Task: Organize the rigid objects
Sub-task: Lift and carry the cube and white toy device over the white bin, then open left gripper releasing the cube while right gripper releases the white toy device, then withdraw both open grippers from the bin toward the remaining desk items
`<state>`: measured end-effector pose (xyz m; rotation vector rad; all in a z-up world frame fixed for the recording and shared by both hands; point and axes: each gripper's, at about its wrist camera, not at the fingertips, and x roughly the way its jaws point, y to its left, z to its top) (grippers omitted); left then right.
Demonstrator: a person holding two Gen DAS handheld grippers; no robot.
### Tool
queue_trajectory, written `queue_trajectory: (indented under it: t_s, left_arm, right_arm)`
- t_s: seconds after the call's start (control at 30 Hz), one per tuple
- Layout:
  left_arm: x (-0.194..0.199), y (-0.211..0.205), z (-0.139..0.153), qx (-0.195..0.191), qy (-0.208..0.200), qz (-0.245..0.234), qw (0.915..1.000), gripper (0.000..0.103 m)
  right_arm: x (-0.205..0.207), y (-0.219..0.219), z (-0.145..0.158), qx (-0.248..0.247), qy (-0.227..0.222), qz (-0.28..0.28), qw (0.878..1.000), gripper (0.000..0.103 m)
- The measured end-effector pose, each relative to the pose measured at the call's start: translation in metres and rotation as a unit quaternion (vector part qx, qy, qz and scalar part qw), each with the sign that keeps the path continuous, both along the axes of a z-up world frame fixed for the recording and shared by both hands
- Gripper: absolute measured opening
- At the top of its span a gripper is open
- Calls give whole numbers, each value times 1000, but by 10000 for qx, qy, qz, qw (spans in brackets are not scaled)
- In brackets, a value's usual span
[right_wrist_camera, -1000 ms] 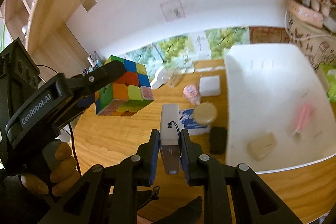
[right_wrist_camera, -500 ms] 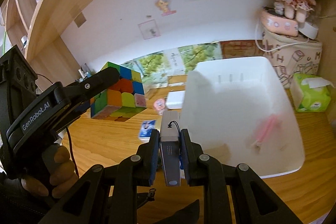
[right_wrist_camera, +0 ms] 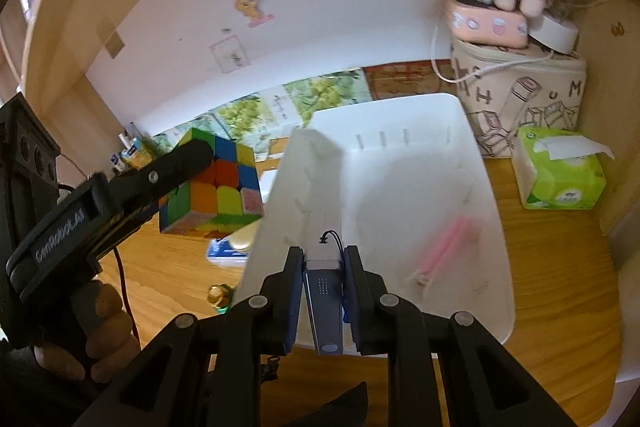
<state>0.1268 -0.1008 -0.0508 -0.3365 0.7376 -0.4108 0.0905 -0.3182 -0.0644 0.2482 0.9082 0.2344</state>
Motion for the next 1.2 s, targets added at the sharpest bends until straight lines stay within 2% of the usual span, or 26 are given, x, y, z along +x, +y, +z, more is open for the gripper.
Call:
queue_trajectory:
  t_s: [0.13, 0.23, 0.3, 0.33, 0.4, 0.57, 0.67, 0.83, 0.9, 1.13, 1.2]
  left_arm:
    - [5, -15, -5, 141, 151, -116, 9997, 69]
    - [3, -18, -1, 133, 25, -145, 9998, 70]
    - [2, -20, 1, 160, -50, -174, 9997, 81]
    - [1, -21, 1, 157, -62, -195, 9997, 83]
    - [2, -22, 2, 184, -54, -208, 9996, 83]
    - [-1, -17, 3, 228, -32, -152, 9996, 83]
    - [-3, -15, 5, 275, -31, -159, 9995, 83]
    - [-8, -5, 6, 330, -10, -265, 9991, 83]
    - [-9, 1, 6, 365, 21, -288, 9989, 83]
    - [-11, 33, 5, 532, 165, -293, 9980, 83]
    - [-10, 44, 4, 574, 219, -294, 9977, 83]
  right_arm:
    - [5, -9, -5, 61, 94, -51, 9999, 21]
    - [8, -12, -8, 102, 154, -56, 9998, 23]
    - [6, -14, -5, 94, 75, -103, 9999, 25]
    - [6, -14, -5, 97, 60, -117, 9999, 29]
    - [5, -14, -5, 110, 60, -140, 9998, 39]
    - [-1, -12, -3, 103, 55, -208, 9997, 41]
    - [-6, -9, -2, 100, 45, -285, 9995, 50]
    - [-16, 0, 0, 150, 33, -417, 9990, 57]
    - [-18, 5, 1, 184, 41, -462, 9988, 62]
    - [-26, 39, -2, 299, 193, -588, 9976, 67]
    - [-28, 51, -1, 295, 203, -599, 9976, 71]
